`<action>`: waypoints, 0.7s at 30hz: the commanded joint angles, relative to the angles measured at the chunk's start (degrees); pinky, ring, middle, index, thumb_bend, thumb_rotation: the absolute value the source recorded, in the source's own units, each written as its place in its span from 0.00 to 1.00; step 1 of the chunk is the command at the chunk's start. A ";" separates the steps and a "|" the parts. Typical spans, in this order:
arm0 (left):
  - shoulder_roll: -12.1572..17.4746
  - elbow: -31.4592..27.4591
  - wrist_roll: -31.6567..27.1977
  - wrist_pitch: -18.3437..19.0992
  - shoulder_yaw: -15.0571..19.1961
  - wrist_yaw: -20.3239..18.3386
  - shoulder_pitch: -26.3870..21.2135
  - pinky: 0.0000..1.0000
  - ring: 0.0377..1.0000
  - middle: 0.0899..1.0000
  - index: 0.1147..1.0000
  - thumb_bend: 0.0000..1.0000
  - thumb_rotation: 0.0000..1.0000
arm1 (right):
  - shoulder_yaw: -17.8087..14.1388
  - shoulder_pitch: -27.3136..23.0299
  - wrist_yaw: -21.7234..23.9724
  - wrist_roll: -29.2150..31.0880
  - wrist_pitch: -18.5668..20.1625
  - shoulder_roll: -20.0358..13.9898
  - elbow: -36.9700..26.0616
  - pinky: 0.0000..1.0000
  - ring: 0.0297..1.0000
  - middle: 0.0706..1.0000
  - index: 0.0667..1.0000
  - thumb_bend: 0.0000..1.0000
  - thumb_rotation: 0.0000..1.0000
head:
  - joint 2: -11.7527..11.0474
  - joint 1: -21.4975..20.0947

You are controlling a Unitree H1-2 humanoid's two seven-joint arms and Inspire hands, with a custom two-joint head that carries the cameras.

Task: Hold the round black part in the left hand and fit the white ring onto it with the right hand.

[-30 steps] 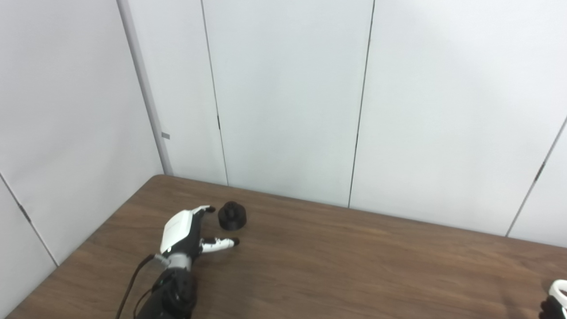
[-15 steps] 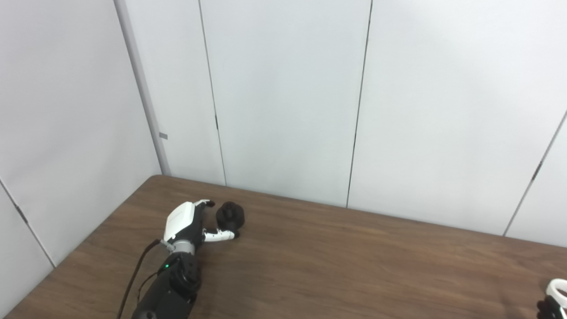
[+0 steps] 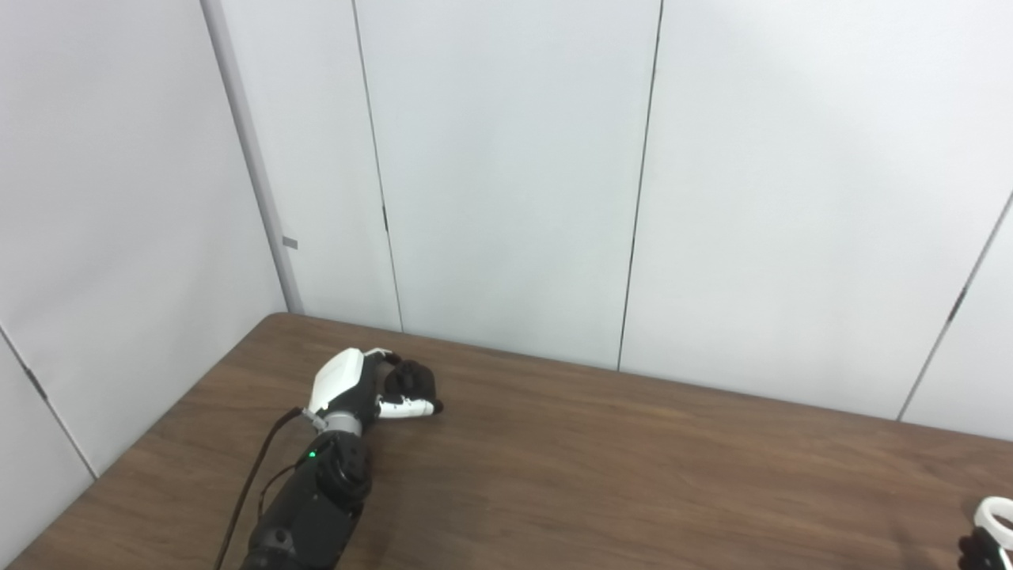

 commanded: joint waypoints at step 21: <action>2.50 -1.69 1.98 3.59 -1.67 1.81 -2.60 1.00 0.96 0.88 0.71 0.92 0.27 | 0.11 4.61 -0.34 0.07 0.49 1.23 2.23 1.00 1.00 0.96 1.00 0.47 1.00 | 0.78 1.06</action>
